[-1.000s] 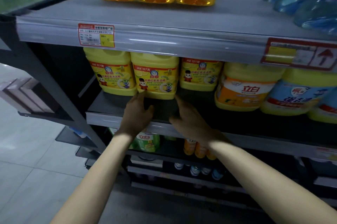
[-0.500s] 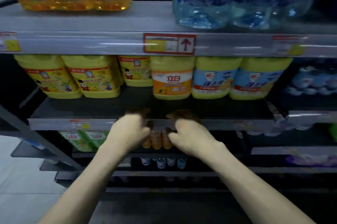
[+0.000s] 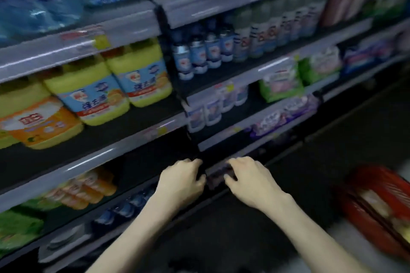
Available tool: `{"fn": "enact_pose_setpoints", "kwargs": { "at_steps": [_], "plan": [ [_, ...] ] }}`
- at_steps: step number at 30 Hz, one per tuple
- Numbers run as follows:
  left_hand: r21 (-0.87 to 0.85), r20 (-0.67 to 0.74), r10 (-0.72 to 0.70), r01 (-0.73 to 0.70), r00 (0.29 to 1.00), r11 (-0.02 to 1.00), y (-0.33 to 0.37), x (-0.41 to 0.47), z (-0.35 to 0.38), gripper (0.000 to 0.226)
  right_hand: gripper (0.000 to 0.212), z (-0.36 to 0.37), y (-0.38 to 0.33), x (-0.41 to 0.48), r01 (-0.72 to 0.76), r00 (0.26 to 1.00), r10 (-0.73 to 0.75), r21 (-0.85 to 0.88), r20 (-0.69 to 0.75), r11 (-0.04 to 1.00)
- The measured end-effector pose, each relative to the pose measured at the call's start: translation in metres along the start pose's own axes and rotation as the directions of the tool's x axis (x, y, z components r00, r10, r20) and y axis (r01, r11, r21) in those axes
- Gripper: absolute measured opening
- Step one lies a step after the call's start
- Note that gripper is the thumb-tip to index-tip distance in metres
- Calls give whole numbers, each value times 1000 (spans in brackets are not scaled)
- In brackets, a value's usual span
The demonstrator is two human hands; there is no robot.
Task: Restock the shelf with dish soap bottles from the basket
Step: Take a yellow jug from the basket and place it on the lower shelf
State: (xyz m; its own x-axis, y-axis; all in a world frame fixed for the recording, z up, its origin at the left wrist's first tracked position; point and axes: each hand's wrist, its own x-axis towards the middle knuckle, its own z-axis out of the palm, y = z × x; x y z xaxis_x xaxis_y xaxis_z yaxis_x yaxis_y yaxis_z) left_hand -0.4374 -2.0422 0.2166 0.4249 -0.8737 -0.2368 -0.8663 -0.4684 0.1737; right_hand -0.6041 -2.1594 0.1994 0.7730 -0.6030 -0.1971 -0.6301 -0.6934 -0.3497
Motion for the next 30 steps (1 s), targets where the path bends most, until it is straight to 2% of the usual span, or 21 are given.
{"fn": "enact_pose_setpoints", "kwargs": {
  "at_steps": [6,14,22,30],
  "plan": [
    [45,144,193,-201,971,979,110,50,38,35,44,9,105,-48,-296,955,296,17,17,955],
    [96,376,362,-425,853,900,221,119,81,39,46,20,200,-76,-598,802,593,104,77,795],
    [104,543,480,-622,690,776,306,188,114,47,45,18,277,-75,-799,599,766,249,234,548],
    [85,621,568,-766,540,637,399,226,140,42,44,12,341,-87,-879,435,874,312,216,361]
  ]
}}
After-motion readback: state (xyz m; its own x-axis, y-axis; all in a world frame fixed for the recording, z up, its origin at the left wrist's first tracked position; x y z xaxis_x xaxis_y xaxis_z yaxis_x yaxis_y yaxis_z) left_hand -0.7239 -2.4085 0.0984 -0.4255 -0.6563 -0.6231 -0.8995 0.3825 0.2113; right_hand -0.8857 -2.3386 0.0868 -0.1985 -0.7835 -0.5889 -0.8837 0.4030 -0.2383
